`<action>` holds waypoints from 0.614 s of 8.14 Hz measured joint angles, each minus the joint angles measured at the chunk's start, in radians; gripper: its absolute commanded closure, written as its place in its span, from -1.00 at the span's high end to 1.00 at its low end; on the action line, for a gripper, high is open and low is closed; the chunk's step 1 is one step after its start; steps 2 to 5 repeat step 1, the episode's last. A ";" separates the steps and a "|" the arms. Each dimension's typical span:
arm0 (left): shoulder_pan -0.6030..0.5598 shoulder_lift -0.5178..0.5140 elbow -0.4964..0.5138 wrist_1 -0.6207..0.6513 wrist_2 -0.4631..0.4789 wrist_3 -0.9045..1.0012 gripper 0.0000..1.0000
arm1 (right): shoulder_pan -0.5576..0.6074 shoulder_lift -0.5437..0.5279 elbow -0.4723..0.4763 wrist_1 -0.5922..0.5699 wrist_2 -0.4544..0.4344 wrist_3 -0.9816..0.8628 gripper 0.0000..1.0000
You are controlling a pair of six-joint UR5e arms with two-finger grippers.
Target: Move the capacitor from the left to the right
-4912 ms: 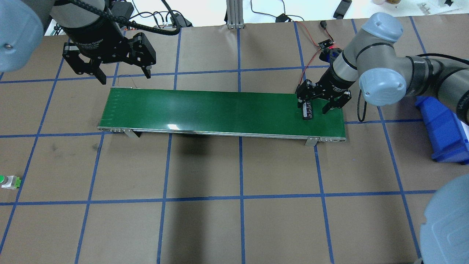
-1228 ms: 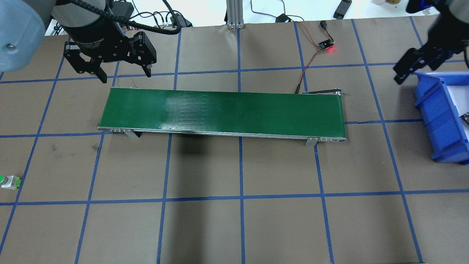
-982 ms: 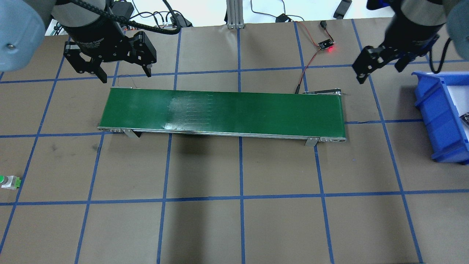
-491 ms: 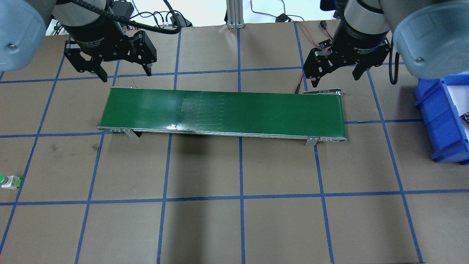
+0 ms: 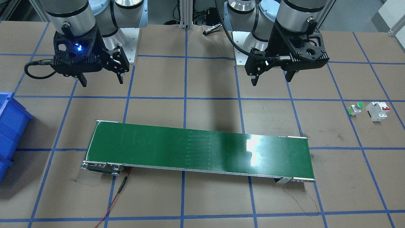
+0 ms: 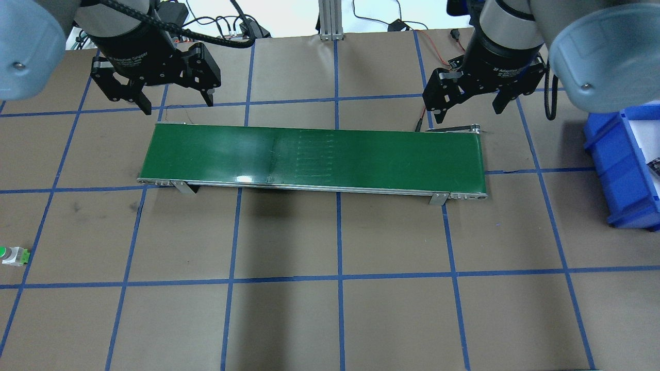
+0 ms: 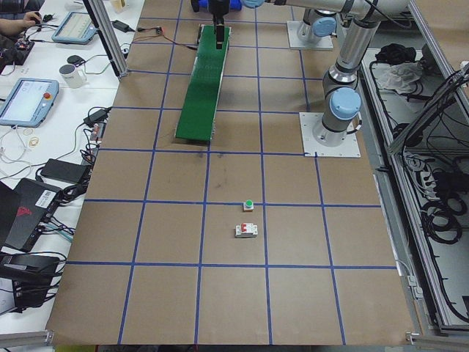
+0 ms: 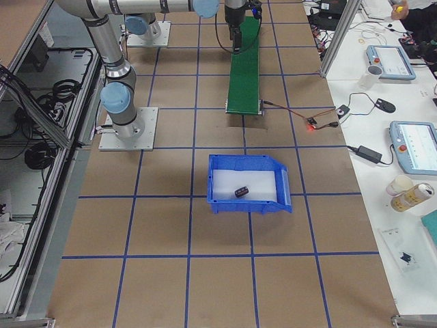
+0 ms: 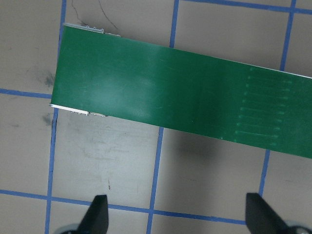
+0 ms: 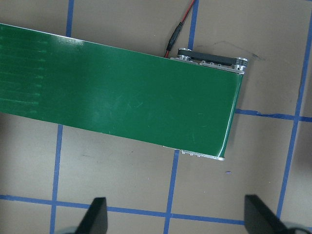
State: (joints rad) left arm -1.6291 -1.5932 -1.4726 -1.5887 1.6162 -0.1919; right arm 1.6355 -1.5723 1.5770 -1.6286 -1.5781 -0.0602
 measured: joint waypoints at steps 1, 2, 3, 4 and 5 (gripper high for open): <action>0.000 0.000 0.000 0.000 0.000 0.000 1.00 | 0.000 0.000 0.000 0.000 0.000 0.000 1.00; 0.000 0.000 0.000 0.000 0.000 0.000 1.00 | 0.000 0.000 0.000 0.000 0.000 0.000 1.00; 0.000 0.000 0.000 0.000 0.000 0.000 1.00 | 0.000 0.000 0.000 0.000 0.000 0.000 1.00; 0.000 0.000 0.000 0.000 0.000 0.000 1.00 | 0.000 0.000 0.000 0.000 0.000 0.000 1.00; 0.000 0.000 0.000 0.000 0.000 0.000 1.00 | 0.000 0.000 0.000 0.000 0.000 0.000 1.00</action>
